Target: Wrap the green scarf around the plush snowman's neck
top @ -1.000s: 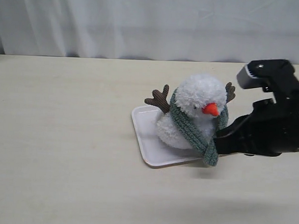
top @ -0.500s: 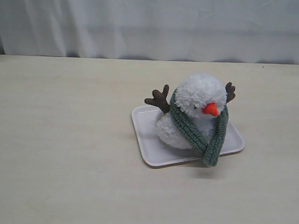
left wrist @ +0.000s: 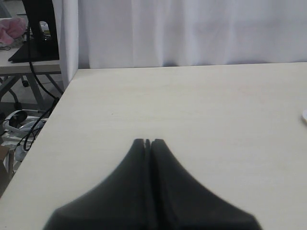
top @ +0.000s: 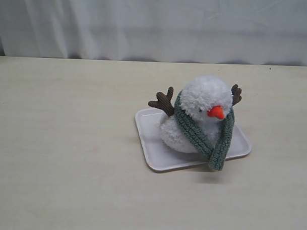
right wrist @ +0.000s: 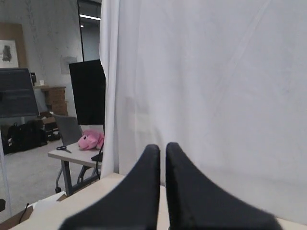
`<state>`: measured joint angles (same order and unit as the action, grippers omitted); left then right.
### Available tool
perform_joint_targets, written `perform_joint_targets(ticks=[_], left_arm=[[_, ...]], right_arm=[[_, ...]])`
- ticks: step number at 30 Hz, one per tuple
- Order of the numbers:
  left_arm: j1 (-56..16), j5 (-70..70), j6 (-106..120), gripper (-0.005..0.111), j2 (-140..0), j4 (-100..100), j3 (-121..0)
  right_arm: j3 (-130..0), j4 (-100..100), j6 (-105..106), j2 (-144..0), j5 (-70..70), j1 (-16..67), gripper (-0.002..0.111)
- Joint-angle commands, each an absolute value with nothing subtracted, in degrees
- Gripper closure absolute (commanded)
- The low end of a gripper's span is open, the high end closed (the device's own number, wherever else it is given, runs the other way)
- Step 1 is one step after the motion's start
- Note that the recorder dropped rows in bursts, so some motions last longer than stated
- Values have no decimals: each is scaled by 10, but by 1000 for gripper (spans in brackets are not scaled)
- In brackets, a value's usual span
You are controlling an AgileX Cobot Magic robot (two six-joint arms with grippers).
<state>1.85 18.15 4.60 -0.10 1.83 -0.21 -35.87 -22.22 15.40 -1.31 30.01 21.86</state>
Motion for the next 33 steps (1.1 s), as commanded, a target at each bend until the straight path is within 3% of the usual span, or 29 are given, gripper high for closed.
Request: perform_joint_targets(ticks=[1, 22, 33], left_arm=[[20, 176, 44, 107, 0, 21, 0], [20, 176, 44, 107, 0, 22, 0], [20, 176, 44, 107, 0, 22, 0]], right_arm=[[-358, -216, 159, 0, 304, 215, 104], [-356, -216, 159, 0, 298, 215, 104], [-356, 44, 159, 0, 298, 192, 104]])
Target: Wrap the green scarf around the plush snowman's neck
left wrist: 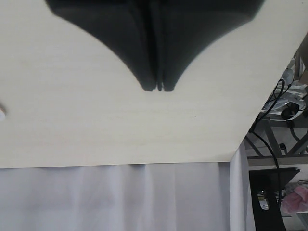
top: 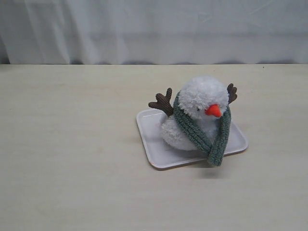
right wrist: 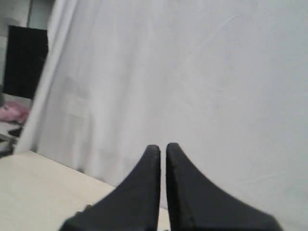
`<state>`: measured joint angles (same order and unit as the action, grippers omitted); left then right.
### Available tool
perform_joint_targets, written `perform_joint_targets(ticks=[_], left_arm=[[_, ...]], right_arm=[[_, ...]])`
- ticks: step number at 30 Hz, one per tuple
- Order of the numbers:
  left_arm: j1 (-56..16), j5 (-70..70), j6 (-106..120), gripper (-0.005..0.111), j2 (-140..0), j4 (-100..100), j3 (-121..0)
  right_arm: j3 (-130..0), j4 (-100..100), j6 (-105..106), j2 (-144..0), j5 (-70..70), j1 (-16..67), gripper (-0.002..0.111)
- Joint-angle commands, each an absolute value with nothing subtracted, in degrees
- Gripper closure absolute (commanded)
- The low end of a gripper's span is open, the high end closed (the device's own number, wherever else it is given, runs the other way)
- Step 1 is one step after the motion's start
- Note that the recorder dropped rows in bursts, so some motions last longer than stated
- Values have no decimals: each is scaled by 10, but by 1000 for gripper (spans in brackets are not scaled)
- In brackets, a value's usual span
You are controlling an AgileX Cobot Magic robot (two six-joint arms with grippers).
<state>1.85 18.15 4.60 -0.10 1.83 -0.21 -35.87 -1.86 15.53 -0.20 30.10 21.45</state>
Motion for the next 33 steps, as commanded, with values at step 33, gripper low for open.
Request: perform_joint_targets(ticks=[33], left_arm=[[20, 176, 44, 107, 0, 22, 0]], right_arm=[[-356, 34, 156, 0, 298, 9, 104]])
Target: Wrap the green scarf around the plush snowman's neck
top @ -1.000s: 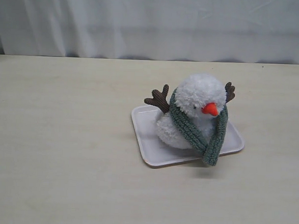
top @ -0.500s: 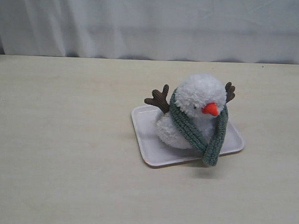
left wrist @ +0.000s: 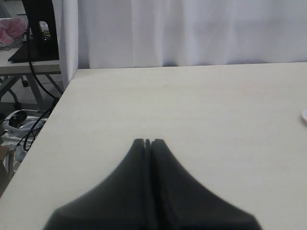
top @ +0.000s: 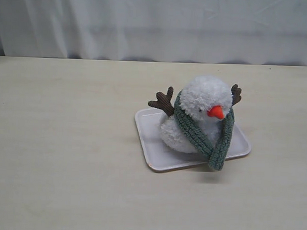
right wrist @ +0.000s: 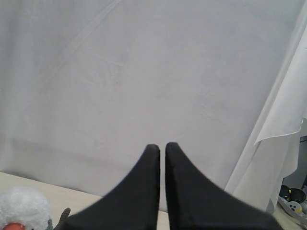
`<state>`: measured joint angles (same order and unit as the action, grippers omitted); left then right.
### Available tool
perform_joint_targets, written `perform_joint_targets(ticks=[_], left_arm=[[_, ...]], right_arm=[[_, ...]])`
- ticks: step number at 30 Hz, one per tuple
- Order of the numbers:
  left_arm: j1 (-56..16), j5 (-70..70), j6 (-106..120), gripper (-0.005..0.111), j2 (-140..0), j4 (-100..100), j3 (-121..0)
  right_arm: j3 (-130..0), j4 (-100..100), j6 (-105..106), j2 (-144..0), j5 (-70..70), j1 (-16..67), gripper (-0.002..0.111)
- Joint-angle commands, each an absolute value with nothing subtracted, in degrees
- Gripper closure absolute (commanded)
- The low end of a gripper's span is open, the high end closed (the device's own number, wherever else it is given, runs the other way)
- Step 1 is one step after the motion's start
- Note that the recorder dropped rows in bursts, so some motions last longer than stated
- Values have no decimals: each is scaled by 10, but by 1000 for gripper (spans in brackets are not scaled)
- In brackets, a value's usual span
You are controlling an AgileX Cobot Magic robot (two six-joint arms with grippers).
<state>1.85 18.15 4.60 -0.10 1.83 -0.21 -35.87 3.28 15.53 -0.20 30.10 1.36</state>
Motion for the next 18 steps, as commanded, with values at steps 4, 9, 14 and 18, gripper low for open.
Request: perform_joint_targets(ticks=[4, 9, 14, 18], left_arm=[[20, 176, 44, 107, 0, 22, 0], [20, 176, 44, 107, 0, 22, 0], [20, 176, 44, 107, 0, 22, 0], [20, 176, 44, 107, 0, 22, 0]], right_arm=[[-356, 34, 156, 0, 298, 9, 104], [-352, 33, 156, 0, 291, 9, 104], [-350, 21, 156, 0, 219, 9, 104], [-350, 17, 156, 0, 127, 9, 104]])
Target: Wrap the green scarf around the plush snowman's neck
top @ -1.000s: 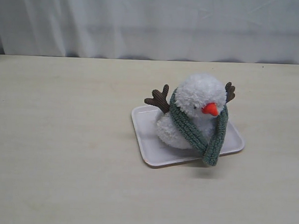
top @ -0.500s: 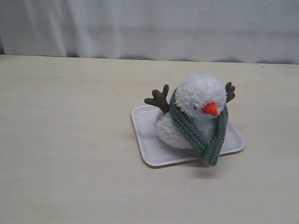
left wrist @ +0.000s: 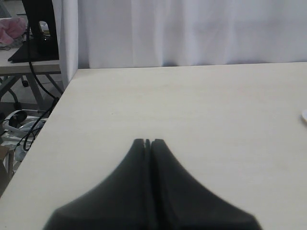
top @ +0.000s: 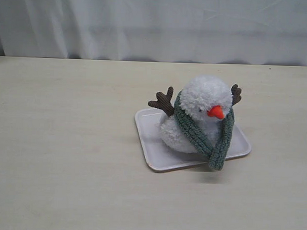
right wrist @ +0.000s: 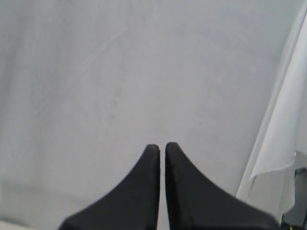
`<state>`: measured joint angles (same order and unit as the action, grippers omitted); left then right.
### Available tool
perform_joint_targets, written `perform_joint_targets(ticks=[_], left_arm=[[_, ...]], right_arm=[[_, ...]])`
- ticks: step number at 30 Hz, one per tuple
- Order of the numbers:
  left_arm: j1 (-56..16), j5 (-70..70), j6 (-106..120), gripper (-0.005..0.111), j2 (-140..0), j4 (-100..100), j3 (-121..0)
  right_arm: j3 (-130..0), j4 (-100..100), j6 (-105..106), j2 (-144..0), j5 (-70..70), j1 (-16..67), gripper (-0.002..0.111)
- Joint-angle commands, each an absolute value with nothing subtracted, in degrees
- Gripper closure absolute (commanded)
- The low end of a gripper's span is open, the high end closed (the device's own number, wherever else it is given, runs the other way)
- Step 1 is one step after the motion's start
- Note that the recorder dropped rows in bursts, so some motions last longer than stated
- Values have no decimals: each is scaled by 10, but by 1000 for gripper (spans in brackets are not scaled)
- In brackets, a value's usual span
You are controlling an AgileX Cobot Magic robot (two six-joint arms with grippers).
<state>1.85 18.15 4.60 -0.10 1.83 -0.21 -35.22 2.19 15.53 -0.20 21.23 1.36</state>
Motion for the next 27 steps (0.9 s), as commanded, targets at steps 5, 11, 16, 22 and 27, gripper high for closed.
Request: perform_joint_targets(ticks=[5, 11, 16, 22, 27], left_arm=[[20, 176, 44, 107, 0, 22, 0], [20, 176, 44, 107, 0, 22, 0], [20, 176, 44, 107, 0, 22, 0], [20, 176, 44, 107, 0, 22, 0], [20, 176, 44, 107, 0, 22, 0]], right_arm=[[-342, 17, 156, 0, 37, 9, 104], [-268, 17, 156, 0, -157, 9, 104], [-202, -44, 156, 0, -173, 9, 104], [-146, -73, 156, 0, -119, 9, 104], [-108, -73, 156, 0, -98, 9, 104]])
